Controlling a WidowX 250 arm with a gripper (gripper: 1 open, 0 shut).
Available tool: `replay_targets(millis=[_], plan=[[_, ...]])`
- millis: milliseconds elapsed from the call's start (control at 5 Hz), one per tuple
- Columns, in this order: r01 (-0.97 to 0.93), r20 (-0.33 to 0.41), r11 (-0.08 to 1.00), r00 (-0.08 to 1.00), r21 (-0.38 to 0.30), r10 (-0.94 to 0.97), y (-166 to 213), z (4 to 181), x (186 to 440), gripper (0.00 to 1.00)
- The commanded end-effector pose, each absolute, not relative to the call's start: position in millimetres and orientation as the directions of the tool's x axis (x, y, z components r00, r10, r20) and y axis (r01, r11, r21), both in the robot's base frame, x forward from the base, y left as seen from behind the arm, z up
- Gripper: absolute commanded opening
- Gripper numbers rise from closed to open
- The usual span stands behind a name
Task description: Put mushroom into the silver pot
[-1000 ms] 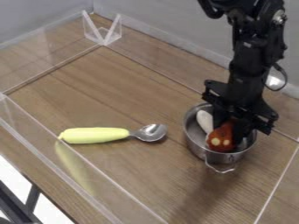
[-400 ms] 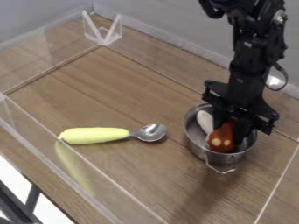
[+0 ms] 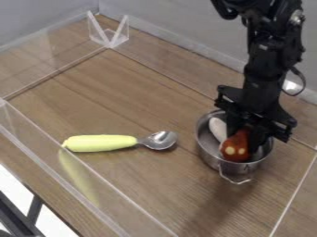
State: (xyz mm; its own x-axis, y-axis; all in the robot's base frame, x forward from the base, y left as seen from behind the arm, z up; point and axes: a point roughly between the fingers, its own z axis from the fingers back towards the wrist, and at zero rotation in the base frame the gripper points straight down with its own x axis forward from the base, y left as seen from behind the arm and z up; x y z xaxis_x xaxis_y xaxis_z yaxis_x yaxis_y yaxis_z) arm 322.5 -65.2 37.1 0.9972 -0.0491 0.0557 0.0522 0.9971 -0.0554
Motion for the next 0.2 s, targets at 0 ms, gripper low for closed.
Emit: replay_targets(millis=[0], plan=[[0.036, 0.078, 0.997, 0.997, -0.066, -0.031, -63.1, 44.2, 327.6, 0.00]])
